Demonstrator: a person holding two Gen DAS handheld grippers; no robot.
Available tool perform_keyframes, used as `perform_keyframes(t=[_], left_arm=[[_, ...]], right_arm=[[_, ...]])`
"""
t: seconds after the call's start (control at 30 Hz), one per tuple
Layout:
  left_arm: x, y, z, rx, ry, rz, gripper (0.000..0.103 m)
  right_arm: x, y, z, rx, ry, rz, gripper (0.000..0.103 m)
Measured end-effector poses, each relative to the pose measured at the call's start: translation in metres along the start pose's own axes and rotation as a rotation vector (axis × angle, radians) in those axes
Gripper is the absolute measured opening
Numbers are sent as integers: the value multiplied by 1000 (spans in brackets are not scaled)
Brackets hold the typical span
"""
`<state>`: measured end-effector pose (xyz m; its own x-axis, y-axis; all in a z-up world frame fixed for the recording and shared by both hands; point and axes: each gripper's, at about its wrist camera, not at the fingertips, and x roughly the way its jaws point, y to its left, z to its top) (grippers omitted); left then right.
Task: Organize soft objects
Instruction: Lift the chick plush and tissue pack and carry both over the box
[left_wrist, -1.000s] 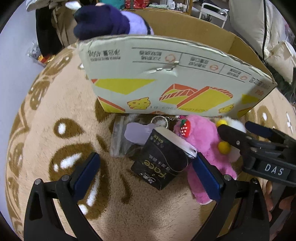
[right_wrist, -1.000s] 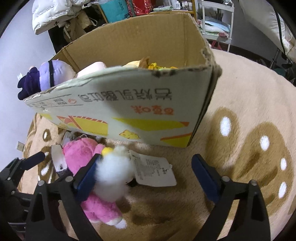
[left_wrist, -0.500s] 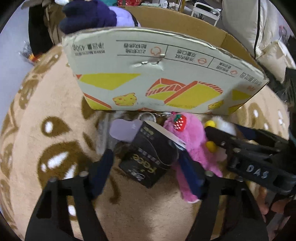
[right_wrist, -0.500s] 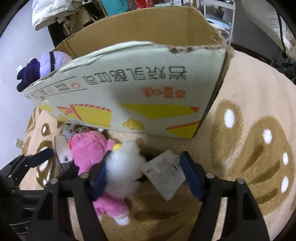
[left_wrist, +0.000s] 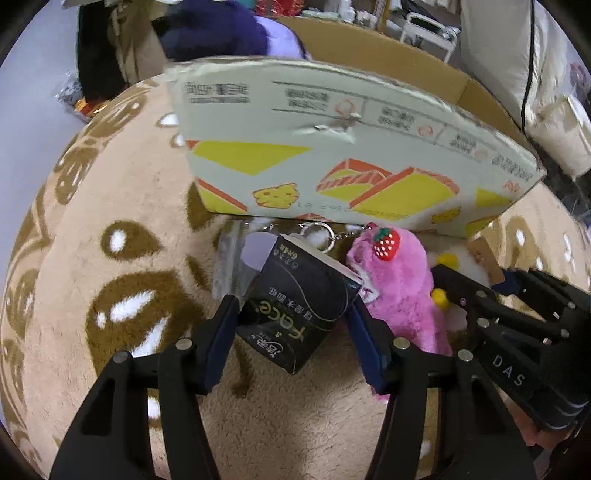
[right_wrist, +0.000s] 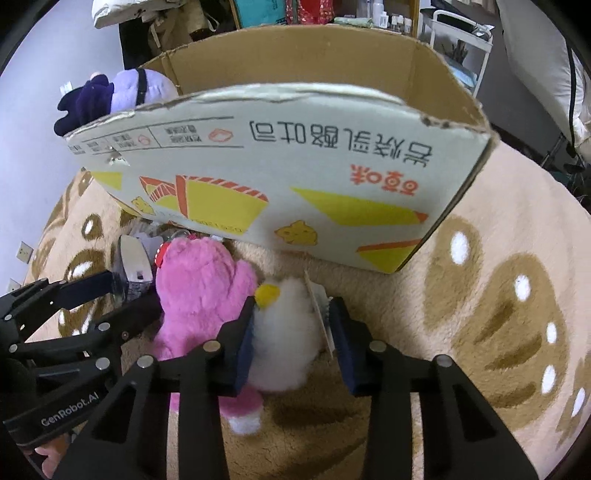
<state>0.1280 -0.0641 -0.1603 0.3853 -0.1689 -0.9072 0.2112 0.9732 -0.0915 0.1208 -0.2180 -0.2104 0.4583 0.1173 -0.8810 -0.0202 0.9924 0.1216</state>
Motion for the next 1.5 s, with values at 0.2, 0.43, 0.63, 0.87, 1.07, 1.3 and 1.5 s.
perform_keyframes(t=[0.2,0.43,0.63,0.87,1.07,1.3,1.5], left_arm=[[-14,8,-4,-8,-45,47,57],[-31,10,-8,-21,-95,111,57],[-48,14,-6,-59,-165,139,57],[-56,20,-2,-78,-213,137,57],[-67,14,0,-45,-274,160,57],[-102,0,-2,4,-421,187,57],[-135,-19,-2,109,-564,194,57]], right_arm=[[-17,13,-8,-43,-54,-30,17],[-29,2,-12,27,-59,19,16],[-45,-29,-3,96,-107,111,15],[-62,-36,0,99,-162,141,15],[-82,-36,0,84,-241,65,15],[-111,-48,2,125,-335,81,15],[-142,-58,6,157,-426,105,15]])
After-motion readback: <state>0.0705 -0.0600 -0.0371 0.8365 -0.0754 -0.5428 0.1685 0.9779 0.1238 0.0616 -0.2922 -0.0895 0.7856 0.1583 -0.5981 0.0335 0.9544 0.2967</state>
